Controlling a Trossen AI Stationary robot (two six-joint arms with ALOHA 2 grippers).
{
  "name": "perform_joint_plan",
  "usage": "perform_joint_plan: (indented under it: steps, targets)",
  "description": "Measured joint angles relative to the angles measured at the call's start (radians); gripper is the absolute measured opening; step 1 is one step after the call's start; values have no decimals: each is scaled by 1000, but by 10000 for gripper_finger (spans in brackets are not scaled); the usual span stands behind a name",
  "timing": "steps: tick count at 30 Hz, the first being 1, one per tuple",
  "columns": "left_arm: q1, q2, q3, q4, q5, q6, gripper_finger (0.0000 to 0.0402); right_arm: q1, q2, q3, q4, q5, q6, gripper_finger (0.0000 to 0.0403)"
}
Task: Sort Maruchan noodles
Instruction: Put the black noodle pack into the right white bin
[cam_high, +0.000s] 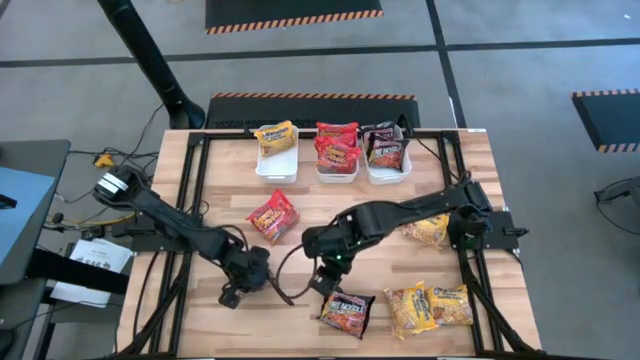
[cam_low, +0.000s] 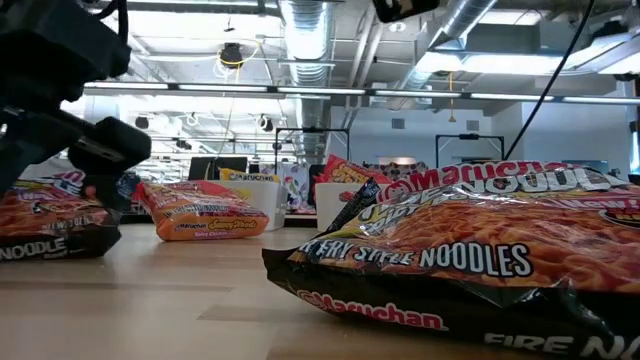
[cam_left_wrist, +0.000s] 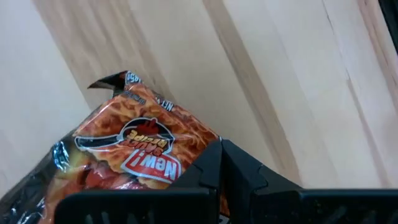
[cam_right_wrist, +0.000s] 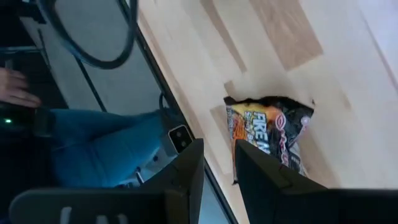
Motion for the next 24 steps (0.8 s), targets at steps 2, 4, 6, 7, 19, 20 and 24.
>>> perform_joint_plan:
  steps: [2,4,6,7,19,20,24]
  targets:
    - [-1,9,11,15,0,38,0,8,-2,-1,20,2,12,118]
    - [-8,8,34,14,-2,62,0,9,-2,-1,56,2,13,118]
    - [-14,8,64,14,-10,69,0,8,-2,-1,58,3,14,118]
    - [-18,8,82,1,-21,69,0,8,-2,-1,64,4,13,118]
    - [-60,7,220,-382,-181,7,0,31,-2,-9,54,6,-72,118]
    - [-62,6,223,-396,-184,-7,0,36,-2,-15,53,6,-82,119]
    - [-70,-12,226,-427,-185,-51,0,51,-1,-23,0,3,-86,131]
